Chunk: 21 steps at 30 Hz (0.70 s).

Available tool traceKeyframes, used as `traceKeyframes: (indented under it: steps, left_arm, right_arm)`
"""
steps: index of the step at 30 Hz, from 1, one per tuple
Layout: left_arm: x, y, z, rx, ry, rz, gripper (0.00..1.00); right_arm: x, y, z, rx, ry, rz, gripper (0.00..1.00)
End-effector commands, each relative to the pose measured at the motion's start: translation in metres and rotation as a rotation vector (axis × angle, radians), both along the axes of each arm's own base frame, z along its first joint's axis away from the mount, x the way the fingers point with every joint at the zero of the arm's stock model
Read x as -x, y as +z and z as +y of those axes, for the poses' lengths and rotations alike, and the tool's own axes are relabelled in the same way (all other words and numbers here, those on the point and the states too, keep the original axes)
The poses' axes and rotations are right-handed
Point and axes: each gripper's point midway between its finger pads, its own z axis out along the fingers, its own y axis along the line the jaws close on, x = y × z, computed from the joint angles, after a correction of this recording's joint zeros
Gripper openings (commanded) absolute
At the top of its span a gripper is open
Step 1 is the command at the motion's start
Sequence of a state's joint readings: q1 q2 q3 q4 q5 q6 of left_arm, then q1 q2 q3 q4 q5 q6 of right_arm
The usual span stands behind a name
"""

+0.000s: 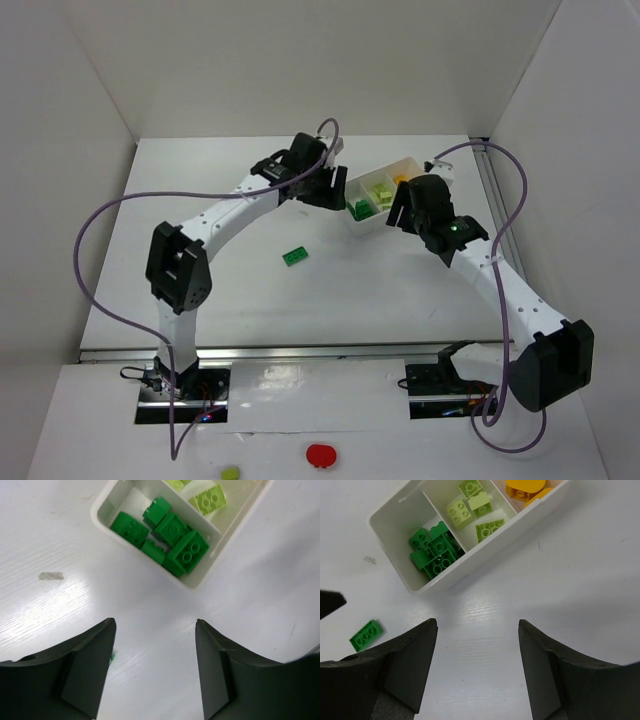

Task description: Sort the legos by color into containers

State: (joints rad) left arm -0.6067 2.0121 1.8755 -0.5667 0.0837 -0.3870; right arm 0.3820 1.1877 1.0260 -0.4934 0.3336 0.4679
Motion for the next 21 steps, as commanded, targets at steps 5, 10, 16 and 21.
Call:
traceKeyframes:
  steps: [5,10,16,21]
  left_arm:
    - [0.037,-0.047,0.055,-0.228,-0.035,-0.002,0.85]
    - [0.064,-0.093,0.084,-0.331,-0.011,0.093,0.86]
    - [0.075,-0.123,0.103,-0.400,0.032,0.172,0.86]
    - [0.078,-0.145,0.106,-0.434,0.024,0.244,0.86]
  right_arm:
    - [-0.007,0.009,0.011,-0.028,0.020,-0.044,0.73]
    - [-0.007,0.012,0.011,-0.032,0.020,-0.052,0.73]
    - [-0.006,0.011,0.012,-0.037,0.028,-0.050,0.73]
    - [-0.005,0.015,0.012,-0.040,0.028,-0.059,0.73]
